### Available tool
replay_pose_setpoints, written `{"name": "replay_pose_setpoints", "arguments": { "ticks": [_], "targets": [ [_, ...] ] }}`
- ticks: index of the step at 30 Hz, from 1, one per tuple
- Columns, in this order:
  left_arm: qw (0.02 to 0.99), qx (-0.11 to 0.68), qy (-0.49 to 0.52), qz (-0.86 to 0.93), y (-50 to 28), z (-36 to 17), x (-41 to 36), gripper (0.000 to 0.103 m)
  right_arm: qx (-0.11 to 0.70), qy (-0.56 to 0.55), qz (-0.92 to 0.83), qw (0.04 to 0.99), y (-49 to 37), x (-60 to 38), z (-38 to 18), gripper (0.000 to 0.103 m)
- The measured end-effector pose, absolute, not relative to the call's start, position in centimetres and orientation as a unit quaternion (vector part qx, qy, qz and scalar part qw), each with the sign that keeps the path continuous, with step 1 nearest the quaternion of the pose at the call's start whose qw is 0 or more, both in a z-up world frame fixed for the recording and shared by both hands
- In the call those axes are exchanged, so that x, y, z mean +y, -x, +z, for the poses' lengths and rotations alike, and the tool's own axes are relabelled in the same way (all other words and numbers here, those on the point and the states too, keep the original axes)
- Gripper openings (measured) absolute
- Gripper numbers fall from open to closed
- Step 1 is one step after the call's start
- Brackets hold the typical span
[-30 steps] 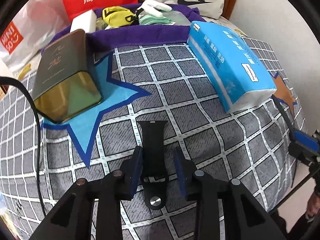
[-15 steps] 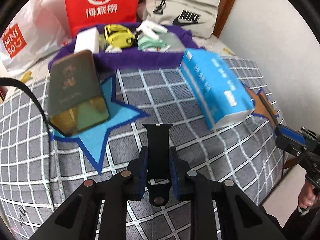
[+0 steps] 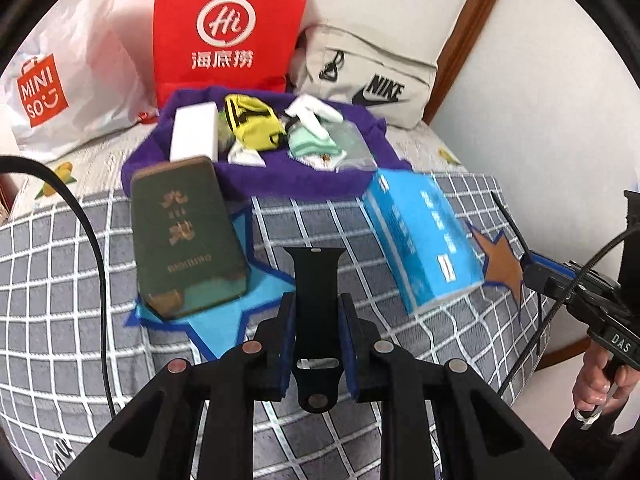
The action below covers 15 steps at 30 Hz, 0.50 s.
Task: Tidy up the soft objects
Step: 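Carry both black strap pieces up onto the purple towel with both tools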
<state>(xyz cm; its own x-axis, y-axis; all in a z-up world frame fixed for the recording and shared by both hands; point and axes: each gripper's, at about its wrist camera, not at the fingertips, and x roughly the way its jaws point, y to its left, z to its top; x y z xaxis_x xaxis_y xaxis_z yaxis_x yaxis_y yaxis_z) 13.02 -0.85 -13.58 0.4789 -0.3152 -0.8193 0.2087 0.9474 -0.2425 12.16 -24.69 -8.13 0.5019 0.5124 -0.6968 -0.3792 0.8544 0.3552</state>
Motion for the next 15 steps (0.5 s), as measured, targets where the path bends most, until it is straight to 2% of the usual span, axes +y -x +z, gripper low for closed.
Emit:
{"name": "replay_pose_setpoints", "arguments": {
  "ticks": [15],
  "targets": [
    [0.877,0.455,0.068,-0.140,-19.4,-10.4,2.6,0.020,0.396,-0.069,0.248,0.881,-21.2,-23.8,-6.5,0.020]
  ]
}}
